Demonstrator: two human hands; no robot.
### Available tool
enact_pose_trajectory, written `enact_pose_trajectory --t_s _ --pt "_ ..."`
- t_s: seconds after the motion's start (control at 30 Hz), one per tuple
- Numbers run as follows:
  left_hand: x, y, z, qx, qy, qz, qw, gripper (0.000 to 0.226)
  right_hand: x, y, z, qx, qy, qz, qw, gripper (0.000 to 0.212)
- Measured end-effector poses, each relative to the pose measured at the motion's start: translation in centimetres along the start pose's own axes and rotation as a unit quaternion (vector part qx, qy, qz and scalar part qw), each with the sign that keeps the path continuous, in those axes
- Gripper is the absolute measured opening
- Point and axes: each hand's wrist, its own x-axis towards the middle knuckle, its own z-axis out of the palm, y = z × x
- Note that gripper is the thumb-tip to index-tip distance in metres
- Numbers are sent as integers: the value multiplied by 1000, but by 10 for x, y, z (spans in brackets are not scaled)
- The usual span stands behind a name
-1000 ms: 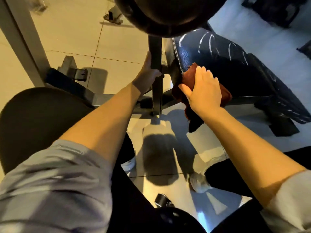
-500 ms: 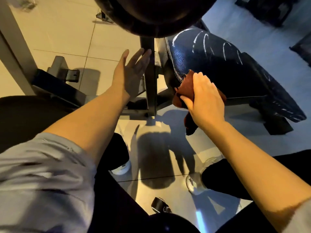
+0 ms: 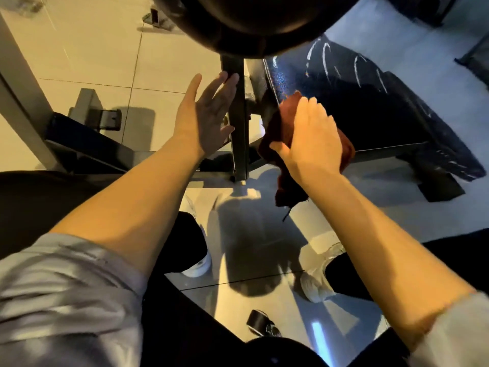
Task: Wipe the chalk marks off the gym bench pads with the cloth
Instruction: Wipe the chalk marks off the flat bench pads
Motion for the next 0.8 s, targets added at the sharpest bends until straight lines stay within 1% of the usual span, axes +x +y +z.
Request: enact_pose_trajectory --t_s 0.07,0.1,0.13,0.17,0.23,0.3,0.37,0.43,0.47,0.53,0.6,0.67,0.7,0.73,0.8 --pt "-1 -1 2 -47 26 -25 998 77 -6 4 3 -16 5 1 1000 91" --pt "-1 0 2 -99 39 -36 994 75 -1 1 1 -6 -8 15 1000 89" --pt "0 2 1 -155 65 -41 985 72 5 -3 0 9 -25 34 999 89" --pt "1 6 -3 -183 101 -50 977 68 14 -9 -2 17 -38 47 998 89" --pt "4 15 -10 -197 160 -82 964 60 36 -22 1 32 -49 63 996 86" --pt "1 19 -25 -226 193 -98 950 51 65 -35 8 71 -55 90 992 72" --pt "-2 18 -43 -257 222 -95 936 49 91 -42 6 119 -92 113 982 63" --pt "1 17 -61 -299 197 -96 929 51 103 -38 1 157 -116 103 975 63" --pt "6 18 -68 -328 178 -103 922 51 101 -31 0 165 -113 78 977 66" --pt "17 27 -76 -375 151 -125 906 53 87 -8 0 171 -108 20 979 81" --pt "27 35 -81 -390 142 -136 900 53 73 22 -2 166 -127 16 978 91" --pt "32 37 -78 -389 139 -136 901 47 62 49 -3 154 -139 39 977 93" --pt "34 37 -76 -387 134 -136 902 44 55 60 -3 152 -128 47 979 92" --pt "34 38 -73 -386 133 -141 902 42 45 68 -4 157 -100 40 982 91" --pt "35 42 -70 -398 137 -153 894 41 16 74 -4 187 -39 5 981 84"
